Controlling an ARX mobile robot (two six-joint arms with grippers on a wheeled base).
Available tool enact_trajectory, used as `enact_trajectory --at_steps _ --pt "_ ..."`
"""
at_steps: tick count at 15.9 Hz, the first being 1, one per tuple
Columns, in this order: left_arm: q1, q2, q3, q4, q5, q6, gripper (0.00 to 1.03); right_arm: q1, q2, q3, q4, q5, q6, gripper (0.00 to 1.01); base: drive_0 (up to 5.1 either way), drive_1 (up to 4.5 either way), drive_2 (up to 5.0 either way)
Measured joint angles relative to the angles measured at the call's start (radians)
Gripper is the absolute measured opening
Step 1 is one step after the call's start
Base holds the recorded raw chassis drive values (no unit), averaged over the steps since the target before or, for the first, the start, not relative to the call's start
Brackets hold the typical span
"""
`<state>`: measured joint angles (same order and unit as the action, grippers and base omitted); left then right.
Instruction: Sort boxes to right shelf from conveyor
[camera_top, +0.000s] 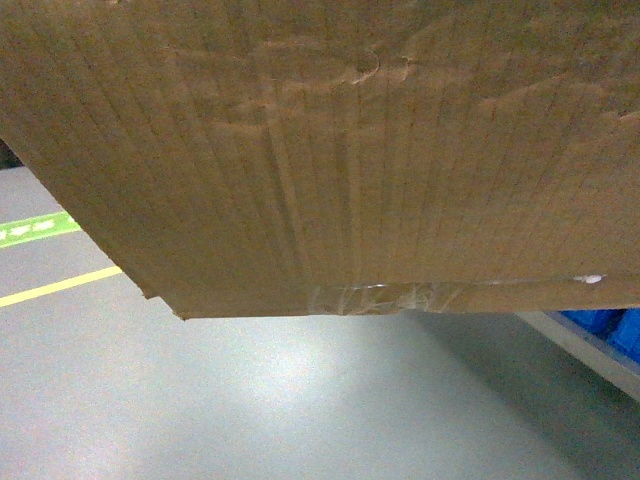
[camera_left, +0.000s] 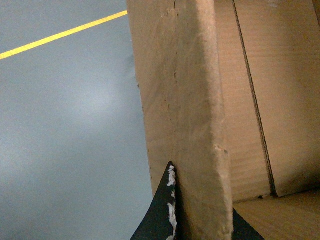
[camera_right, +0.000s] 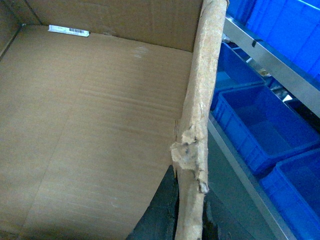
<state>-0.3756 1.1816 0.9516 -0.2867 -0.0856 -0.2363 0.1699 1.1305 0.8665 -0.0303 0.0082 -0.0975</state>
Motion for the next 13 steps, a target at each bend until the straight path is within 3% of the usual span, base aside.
enact_trajectory --at_steps 13 --pt "0.0 0.0 0.0 0.0 -0.001 0.0 0.04 0.0 0.0 0.0 0.0 0.0 0.0 0.05 -1.7 -1.66 -1.7"
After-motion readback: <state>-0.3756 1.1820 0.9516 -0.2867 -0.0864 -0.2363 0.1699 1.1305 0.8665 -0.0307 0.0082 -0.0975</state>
